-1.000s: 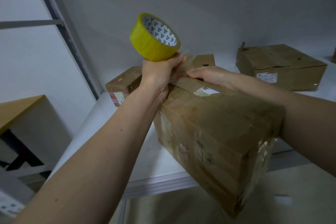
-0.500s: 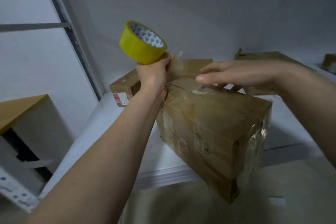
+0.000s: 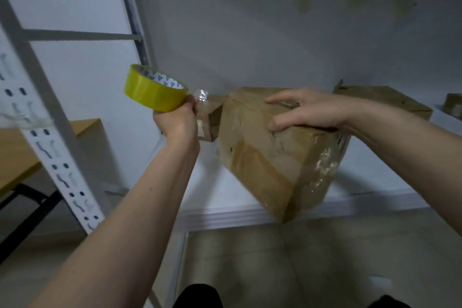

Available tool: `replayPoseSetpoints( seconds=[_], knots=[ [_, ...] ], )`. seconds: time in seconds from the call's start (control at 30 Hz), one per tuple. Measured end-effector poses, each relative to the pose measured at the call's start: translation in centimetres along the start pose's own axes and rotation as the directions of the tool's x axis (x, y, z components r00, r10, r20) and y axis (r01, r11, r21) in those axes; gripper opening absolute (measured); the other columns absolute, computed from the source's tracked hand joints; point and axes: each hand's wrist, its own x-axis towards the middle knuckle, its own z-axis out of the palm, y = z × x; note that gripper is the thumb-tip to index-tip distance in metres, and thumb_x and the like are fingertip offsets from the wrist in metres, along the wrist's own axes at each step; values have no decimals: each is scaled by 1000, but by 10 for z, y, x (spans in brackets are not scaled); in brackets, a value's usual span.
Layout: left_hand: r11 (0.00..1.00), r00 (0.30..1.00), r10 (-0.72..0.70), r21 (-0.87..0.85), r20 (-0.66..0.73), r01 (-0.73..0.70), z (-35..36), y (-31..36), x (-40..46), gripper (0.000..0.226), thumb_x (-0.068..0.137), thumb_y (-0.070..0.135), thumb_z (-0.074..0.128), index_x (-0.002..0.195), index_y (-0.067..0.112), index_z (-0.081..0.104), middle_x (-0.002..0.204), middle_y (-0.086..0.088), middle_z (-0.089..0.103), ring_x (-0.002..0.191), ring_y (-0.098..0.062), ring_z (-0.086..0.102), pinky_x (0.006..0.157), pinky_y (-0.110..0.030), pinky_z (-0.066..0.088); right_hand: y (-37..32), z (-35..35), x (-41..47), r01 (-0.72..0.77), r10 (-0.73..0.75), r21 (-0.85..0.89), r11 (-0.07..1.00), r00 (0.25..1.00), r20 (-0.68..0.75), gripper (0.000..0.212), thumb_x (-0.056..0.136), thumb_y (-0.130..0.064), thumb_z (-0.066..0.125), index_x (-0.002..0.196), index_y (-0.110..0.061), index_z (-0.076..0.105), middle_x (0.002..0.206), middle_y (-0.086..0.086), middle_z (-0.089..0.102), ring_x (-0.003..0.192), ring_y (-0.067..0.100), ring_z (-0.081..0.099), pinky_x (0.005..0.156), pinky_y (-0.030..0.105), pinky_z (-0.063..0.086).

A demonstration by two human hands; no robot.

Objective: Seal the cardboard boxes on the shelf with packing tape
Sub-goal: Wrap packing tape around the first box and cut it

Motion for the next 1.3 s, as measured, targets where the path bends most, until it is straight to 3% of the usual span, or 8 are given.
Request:
replayPoseSetpoints(
  seconds=[0.17,0.43,0.57,0.67,0.93,1.13,1.23,1.3],
  knots=[
    [996,997,79,-38,5,-78,-30,38,13,31,83,-10,68,77,17,54,72,-1,62,59,-8,62,64,-21,55,-45,25,23,59,-72,149,987,994,86,55,74,-46,74,127,-43,58,125,-17,55,108,2,52,81,11,38],
    [987,987,159,-18,27,-159,-63,57,37,29,80,-9,72,72,15,59,58,5,65,58,-9,65,63,-24,56,-120,95,121,147,-157,172,974,986,50,62,71,-44,75,129,-29,59,117,-7,57,106,11,53,92,26,44],
    [988,989,127,83,77,-133,-78,49,53,24,78,-6,75,73,14,63,65,0,67,66,-18,67,66,-30,56,-140,120,164,115,-111,91,989,993,-46,55,55,-58,66,96,-23,71,98,-1,68,94,21,62,88,40,52],
    [983,988,91,146,124,-109,-86,40,59,22,79,-6,75,78,14,65,72,-2,67,72,-20,67,65,-28,55,-141,125,190,-6,-4,-93,996,993,-114,75,45,-72,57,101,-24,64,116,4,64,113,34,55,97,47,43],
    [964,980,-50,268,194,-4,-114,1,54,24,81,-12,70,82,11,64,68,-1,67,60,-9,68,59,-20,55,-135,122,205,-209,155,-184,961,950,-270,61,73,-56,58,122,-19,57,133,9,48,128,37,33,101,55,32],
    [888,952,-193,455,239,66,-143,-32,45,21,75,-10,75,75,8,65,73,-13,66,71,-24,62,71,-37,56,-107,118,171,86,-55,39,996,861,-505,38,93,-40,45,117,-16,63,135,10,48,129,33,36,106,45,31],
    [829,933,-284,546,220,124,-155,-48,36,17,74,-6,77,69,7,66,61,-12,65,54,-21,56,55,-28,49,-92,142,127,432,-224,139,891,685,-694,21,86,-20,50,91,-9,68,96,9,63,92,26,58,84,39,46],
    [797,927,-290,596,240,95,-159,-54,31,16,73,-2,77,70,7,64,54,-6,58,38,-12,41,39,-16,33,-86,167,100,423,-182,282,861,774,-606,15,83,-12,56,88,-11,69,77,-1,62,70,14,56,71,37,50]
  ],
)
